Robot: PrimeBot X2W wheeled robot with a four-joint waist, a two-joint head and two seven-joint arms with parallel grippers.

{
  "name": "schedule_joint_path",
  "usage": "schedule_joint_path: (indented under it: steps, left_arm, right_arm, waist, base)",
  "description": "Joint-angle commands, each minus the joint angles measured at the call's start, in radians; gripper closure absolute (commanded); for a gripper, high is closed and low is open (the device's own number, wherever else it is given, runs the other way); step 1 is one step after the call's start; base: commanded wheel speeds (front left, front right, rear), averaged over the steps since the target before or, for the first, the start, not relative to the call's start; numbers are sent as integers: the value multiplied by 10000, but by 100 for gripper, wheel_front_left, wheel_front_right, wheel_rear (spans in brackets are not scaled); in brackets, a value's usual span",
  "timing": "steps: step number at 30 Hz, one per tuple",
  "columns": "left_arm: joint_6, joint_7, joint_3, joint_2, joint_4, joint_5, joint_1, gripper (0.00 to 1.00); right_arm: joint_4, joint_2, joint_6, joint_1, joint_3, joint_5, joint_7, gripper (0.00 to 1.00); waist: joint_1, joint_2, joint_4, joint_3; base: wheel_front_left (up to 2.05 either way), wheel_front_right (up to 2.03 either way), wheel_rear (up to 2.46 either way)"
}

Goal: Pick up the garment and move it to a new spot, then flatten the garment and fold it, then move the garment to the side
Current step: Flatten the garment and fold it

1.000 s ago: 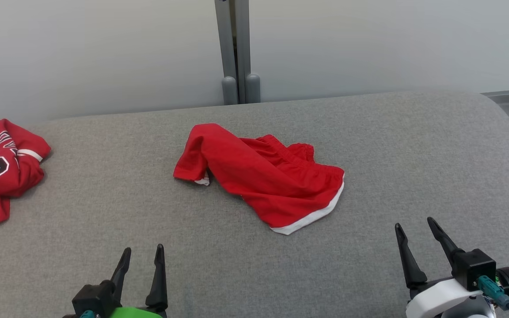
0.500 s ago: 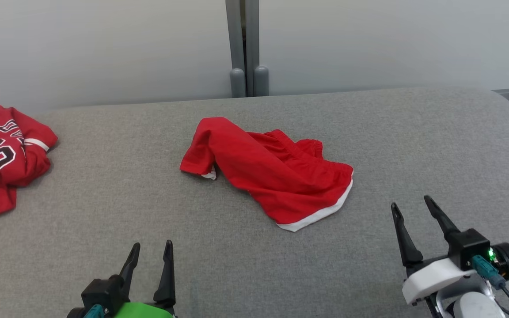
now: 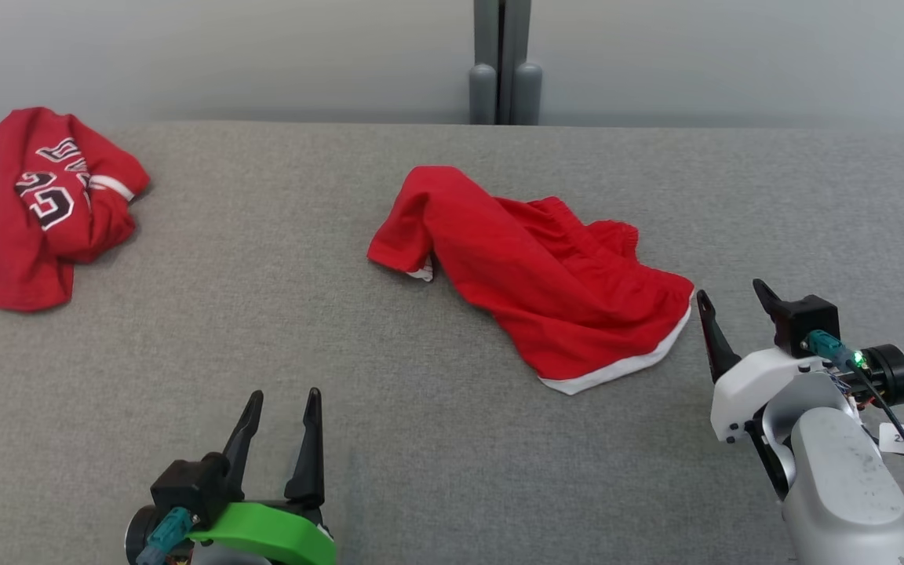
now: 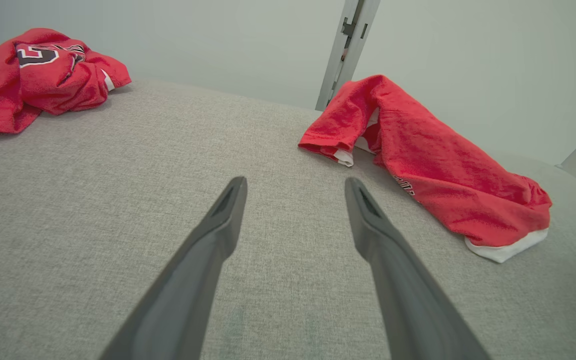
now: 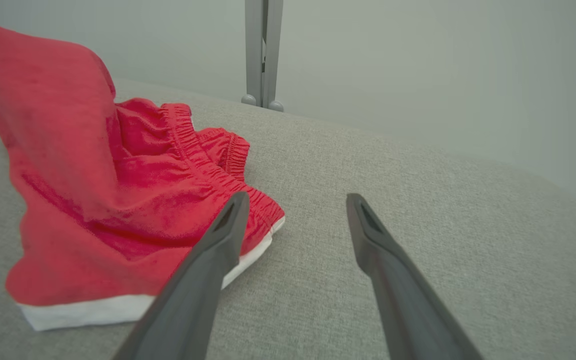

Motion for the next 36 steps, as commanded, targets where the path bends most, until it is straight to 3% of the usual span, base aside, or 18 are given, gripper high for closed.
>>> schedule_joint_path:
  steps: [1, 12, 14, 16, 17, 18, 32, 36]
  left_arm:
    - [-23, 5, 1, 28, -35, -39, -176, 0]
    - [60, 5, -75, 26, -104, -259, -442, 0]
    - [79, 5, -69, 26, -115, -266, -437, 0]
    - [113, 5, -25, 26, -120, -248, -418, 0]
    - [118, 5, 11, 26, -122, -232, -411, 0]
    - [121, 5, 27, 25, -122, -201, -411, 0]
    - [146, 5, 142, 27, -144, -144, -199, 0]
    - [141, 5, 159, 27, -161, -130, -135, 0]
  right_arm:
    - [256, -53, -10, -220, -135, -125, 50, 0]
    - [3397, -54, -10, -1730, -824, 302, 434, 0]
    - [3788, -42, -10, -1900, -775, 311, 471, 54]
    - [4083, -37, -10, -2080, -708, 332, 408, 78]
    - [4185, -34, -10, -2210, -664, 374, 327, 96]
    - [4242, -41, -10, -2333, -639, 377, 216, 100]
    - [3213, -1088, -10, -4504, -1766, -545, -462, 100]
    - [2596, -1013, -10, -5340, -2044, -775, -498, 100]
  waist:
    - [0, -1, 562, 526]
    - [0, -1, 1226, 1055]
    - [0, -1, 1222, 1064]
    - [0, -1, 1175, 1049]
    - [0, -1, 1134, 1034]
    - [0, -1, 1087, 1014]
    - [0, -1, 533, 578]
    - [0, -1, 457, 453]
  base:
    - [0, 0, 0]
    - [0, 0, 0]
    - [0, 0, 0]
    - [0, 0, 0]
    - [0, 0, 0]
    - [0, 0, 0]
    - [0, 0, 0]
    - [0, 0, 0]
